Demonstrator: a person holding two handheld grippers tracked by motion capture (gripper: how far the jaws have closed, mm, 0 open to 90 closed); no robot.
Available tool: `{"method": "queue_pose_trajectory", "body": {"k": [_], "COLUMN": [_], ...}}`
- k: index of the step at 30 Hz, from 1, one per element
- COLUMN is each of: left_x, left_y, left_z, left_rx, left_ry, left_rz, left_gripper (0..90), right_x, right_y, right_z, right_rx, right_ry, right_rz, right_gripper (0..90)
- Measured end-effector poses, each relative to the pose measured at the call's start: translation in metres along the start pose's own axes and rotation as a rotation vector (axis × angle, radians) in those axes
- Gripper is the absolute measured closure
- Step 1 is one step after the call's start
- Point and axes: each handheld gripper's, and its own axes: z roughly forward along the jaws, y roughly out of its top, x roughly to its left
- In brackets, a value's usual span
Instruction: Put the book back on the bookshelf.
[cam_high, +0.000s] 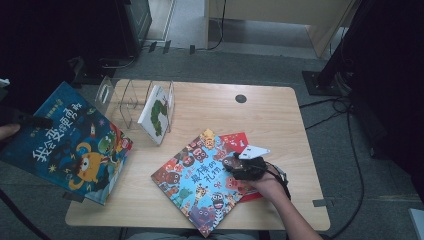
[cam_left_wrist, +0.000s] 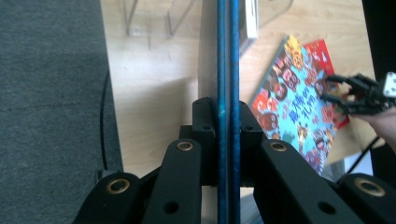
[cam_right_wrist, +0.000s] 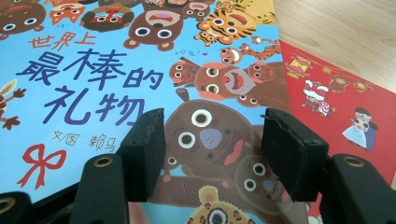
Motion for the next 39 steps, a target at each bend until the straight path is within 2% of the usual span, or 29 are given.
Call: {"method": "queue_pose_trajectory", "body": {"k": [1, 6, 10, 17, 23, 28, 34, 35, 39], "left_x": [-0.001, -0.001, -0.001, 0.001, 0.006, 0.008, 0.014, 0.016, 0.020], "left_y": [0.006, 0.017, 0.026, 0.041, 0.050, 0.061, 0.077, 0.084, 0.092], "left_z": [0.001, 0.000, -0.001, -0.002, 0.002, 0.009, 0.019, 0.022, 0.026], "left_rx": [-0.001, -0.003, -0.013, -0.036, -0.061, -0.073, -0.081, -0.083, -0.100], "left_ry": [0.016, 0.038, 0.049, 0.097, 0.089, 0.098, 0.085, 0.082, 0.081], "left_rz": [0.003, 0.009, -0.005, -0.039, -0.068, -0.085, -0.105, -0.110, -0.122], "left_gripper": [84.0, 84.0, 84.0, 84.0, 84.0, 84.0, 84.0, 84.0, 83.9], "right_x": [0.000, 0.000, 0.000, 0.000, 0.000, 0.000, -0.001, -0.001, -0.001], "right_y": [0.000, 0.000, 0.000, 0.000, 0.000, 0.000, -0.002, -0.002, -0.002], "right_z": [0.000, 0.000, 0.000, 0.001, 0.001, 0.002, 0.001, 0.001, 0.000], "right_rx": [-0.002, -0.003, -0.005, -0.009, -0.010, -0.013, -0.019, -0.024, -0.024], "right_ry": [0.001, 0.000, 0.000, 0.000, 0.002, 0.001, 0.010, 0.013, 0.014], "right_rz": [0.001, 0.001, 0.003, 0.001, 0.000, -0.002, -0.003, 0.002, 0.015], "right_gripper": [39.4, 39.6, 39.6, 39.5, 39.5, 39.5, 41.0, 41.2, 41.3]}}
